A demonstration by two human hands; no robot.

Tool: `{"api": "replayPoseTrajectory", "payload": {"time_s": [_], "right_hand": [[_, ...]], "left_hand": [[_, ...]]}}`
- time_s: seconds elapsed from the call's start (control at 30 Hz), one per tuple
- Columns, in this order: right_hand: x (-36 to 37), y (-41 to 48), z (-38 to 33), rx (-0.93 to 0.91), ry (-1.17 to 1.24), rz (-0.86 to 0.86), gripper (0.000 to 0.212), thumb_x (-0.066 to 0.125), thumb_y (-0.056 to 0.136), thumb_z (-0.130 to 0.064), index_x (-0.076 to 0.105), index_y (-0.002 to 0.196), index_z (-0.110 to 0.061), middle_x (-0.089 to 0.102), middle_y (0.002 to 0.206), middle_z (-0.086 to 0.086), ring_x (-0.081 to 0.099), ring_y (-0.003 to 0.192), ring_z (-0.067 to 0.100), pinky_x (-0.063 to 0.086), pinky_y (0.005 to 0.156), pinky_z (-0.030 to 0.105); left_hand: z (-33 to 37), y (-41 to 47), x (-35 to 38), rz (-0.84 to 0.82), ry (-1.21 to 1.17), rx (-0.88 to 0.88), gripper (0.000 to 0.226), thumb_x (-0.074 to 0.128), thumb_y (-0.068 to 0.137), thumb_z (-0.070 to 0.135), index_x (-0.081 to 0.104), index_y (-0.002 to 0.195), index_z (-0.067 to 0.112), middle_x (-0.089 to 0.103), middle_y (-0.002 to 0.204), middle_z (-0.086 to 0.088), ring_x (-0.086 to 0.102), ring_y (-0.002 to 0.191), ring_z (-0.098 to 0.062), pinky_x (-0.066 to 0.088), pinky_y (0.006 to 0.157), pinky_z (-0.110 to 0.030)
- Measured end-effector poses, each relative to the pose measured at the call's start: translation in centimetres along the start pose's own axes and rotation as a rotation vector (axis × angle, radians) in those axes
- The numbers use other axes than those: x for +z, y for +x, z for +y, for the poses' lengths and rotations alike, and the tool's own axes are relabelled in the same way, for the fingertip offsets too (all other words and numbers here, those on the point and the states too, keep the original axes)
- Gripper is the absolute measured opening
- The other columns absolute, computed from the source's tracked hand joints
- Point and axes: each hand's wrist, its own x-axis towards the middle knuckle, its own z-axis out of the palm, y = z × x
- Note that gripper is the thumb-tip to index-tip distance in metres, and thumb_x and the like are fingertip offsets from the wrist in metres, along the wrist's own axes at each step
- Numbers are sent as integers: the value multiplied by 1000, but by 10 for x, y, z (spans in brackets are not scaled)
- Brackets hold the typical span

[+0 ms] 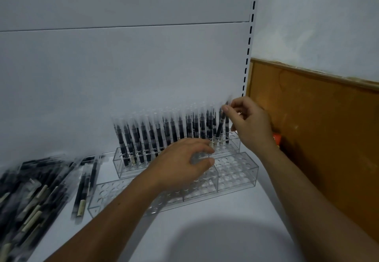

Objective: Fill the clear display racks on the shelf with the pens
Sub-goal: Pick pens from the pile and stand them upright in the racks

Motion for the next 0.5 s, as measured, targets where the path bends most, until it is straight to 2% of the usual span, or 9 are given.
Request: {"api": "replayPoseTrajectory", "payload": {"time_s": [0.1, 0.23, 0.37, 0.5], "right_hand": [[4, -3, 2, 16, -110, -85, 14, 68, 89, -36, 60, 89, -24, 64, 80, -8, 63, 66, 22, 55, 63, 51], [4, -1, -1, 21, -207, -79, 17, 68, 89, -38, 59, 87, -24, 62, 77, -12, 60, 67, 12, 55, 68, 48], [3, 4, -10, 8, -355, -128, 17, 66, 90, -38, 57, 89, -25, 62, 79, -11, 61, 74, 16, 54, 68, 41], [0, 10, -16, 35, -534, -301, 17, 67, 90, -38, 56, 89, -24, 65, 85, -4, 60, 76, 18, 49, 65, 35]], "left_hand": [[0, 0, 0, -5, -16, -6, 38, 47, 92, 60, 53, 127, 46, 35, 146, 30, 30, 130, 7, 25, 110, -33], [4, -1, -4, -18, -36, -15, 36, 49, 93, 56, 56, 126, 44, 39, 145, 27, 33, 129, 4, 26, 107, -31], [9, -2, -7, -25, -24, -4, 36, 48, 95, 51, 58, 127, 38, 39, 147, 22, 33, 131, 2, 27, 107, -31], [8, -2, -7, -30, -8, 0, 36, 46, 95, 53, 59, 126, 39, 40, 147, 21, 30, 125, 5, 25, 103, -29]]}}
